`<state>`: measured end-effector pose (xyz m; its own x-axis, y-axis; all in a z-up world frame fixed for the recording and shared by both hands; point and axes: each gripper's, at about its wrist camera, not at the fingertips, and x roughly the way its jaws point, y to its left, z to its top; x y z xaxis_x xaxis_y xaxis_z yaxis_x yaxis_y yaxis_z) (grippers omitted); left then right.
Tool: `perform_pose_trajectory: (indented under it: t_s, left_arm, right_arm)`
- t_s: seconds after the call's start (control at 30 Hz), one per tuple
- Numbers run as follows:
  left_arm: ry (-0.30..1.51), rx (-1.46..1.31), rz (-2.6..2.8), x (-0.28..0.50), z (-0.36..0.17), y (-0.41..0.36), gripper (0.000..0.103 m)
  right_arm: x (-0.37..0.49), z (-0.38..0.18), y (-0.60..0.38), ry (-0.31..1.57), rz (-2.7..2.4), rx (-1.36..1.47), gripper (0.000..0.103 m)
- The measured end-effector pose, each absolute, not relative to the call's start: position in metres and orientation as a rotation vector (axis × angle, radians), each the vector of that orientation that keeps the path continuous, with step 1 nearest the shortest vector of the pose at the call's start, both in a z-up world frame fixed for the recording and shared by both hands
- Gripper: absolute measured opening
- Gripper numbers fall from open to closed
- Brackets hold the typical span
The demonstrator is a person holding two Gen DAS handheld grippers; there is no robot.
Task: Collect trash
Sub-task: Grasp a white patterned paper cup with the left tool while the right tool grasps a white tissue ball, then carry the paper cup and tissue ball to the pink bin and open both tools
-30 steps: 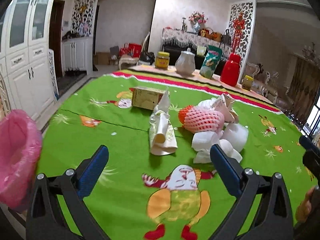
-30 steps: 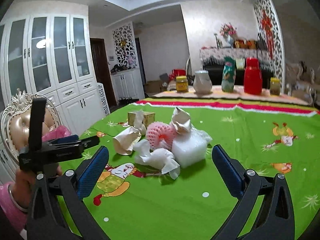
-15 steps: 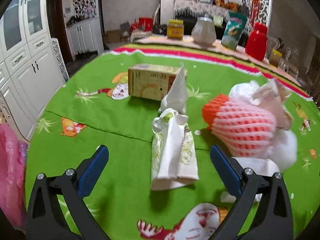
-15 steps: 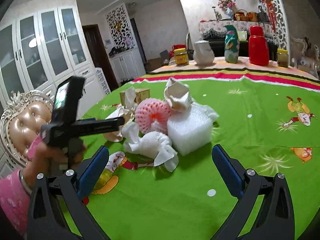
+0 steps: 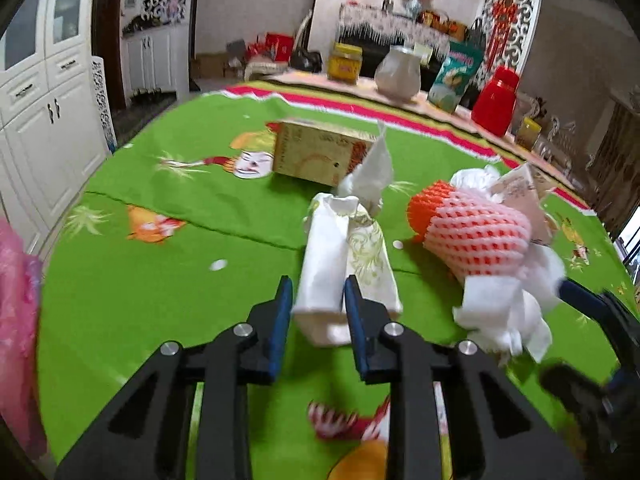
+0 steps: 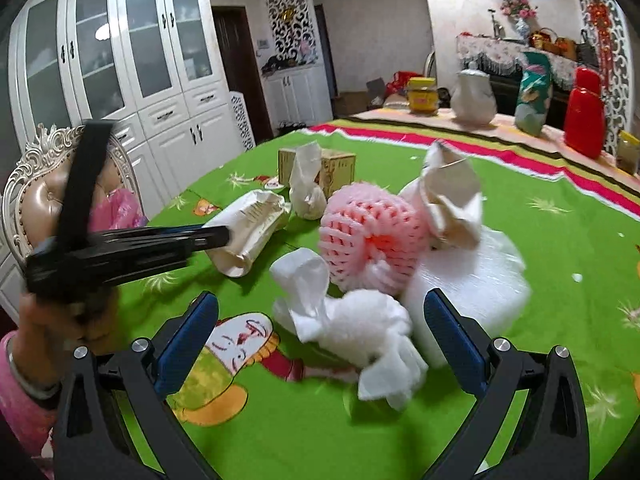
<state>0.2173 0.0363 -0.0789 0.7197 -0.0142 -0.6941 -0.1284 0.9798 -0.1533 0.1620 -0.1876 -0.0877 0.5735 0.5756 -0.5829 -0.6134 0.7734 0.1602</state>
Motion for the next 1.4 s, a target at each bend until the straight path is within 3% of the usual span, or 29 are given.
perform_pose_trajectory:
  t_s: [0.23,0.3,0.33,0.37,0.67,0.73,0.77,1.07,1.4]
  left_arm:
    - [0.722,-0.224,0.014,0.192,-0.083,0.041,0.028]
    - [0.725,-0.226,0.001,0.196,-0.08,0.039,0.048]
    - [0.72,-0.221,0.008,0.199,-0.079,0.037,0.068]
    - [0.717,-0.217,0.018,0.202,-0.078,0.035,0.077]
    - [0.798,-0.19,0.049,0.25,-0.08,0.015,0.075]
    - [0.835,-0.199,0.055,0.261,-0.09,0.016,0.055]
    - [0.86,-0.204,0.036,0.265,-0.096,0.015,0.036]
    - [0.776,-0.266,0.011,0.246,-0.092,0.032,0.034]
    - [0.584,-0.218,0.146,0.142,-0.053,0.049,0.034]
  right_arm:
    - [0.186,-0.104,-0.177,0.783,0.649,-0.086,0.082]
    - [0.188,-0.107,-0.18,0.805,0.634,-0.083,0.079]
    - [0.189,-0.108,-0.183,0.812,0.629,-0.072,0.077]
    - [0.189,-0.109,-0.185,0.816,0.63,-0.065,0.074]
    - [0.195,-0.115,-0.202,0.86,0.615,-0.01,0.052]
    - [0.196,-0.115,-0.203,0.862,0.618,-0.008,0.051]
    - [0.196,-0.115,-0.203,0.864,0.618,-0.006,0.051]
    - [0.196,-0.114,-0.201,0.863,0.601,-0.03,0.049]
    - [0.176,-0.103,-0.19,0.78,0.661,-0.08,0.048]
